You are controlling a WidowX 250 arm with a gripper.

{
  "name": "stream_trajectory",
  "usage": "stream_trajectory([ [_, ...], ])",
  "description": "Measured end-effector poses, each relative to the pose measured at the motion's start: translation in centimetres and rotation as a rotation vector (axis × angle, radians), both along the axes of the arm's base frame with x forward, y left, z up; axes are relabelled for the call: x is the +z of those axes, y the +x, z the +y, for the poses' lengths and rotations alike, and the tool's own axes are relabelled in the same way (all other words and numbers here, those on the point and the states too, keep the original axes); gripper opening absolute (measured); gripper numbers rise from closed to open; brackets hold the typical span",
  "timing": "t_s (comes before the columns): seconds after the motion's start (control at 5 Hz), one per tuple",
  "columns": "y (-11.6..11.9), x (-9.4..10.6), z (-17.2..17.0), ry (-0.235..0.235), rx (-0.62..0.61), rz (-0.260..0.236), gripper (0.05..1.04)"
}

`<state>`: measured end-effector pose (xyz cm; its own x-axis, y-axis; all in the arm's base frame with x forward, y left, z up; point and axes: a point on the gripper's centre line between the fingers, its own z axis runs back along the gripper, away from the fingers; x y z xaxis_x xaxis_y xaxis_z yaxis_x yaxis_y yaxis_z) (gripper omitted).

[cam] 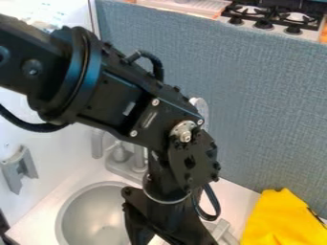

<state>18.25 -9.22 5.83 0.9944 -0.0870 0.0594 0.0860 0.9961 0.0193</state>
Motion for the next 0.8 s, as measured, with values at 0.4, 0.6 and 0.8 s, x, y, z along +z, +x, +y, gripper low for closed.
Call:
stream_trajectory([
  [0.4,-0.4,-1.3,-1.5,0.009,-0.033,0.010,1.002],
  [0.6,-0.4,-1.6,-1.7,0.008,-0.028,0.012,1.002],
  [0.8,0.3,-2.2,-2.7,-0.023,-0.023,0.020,1.002],
])
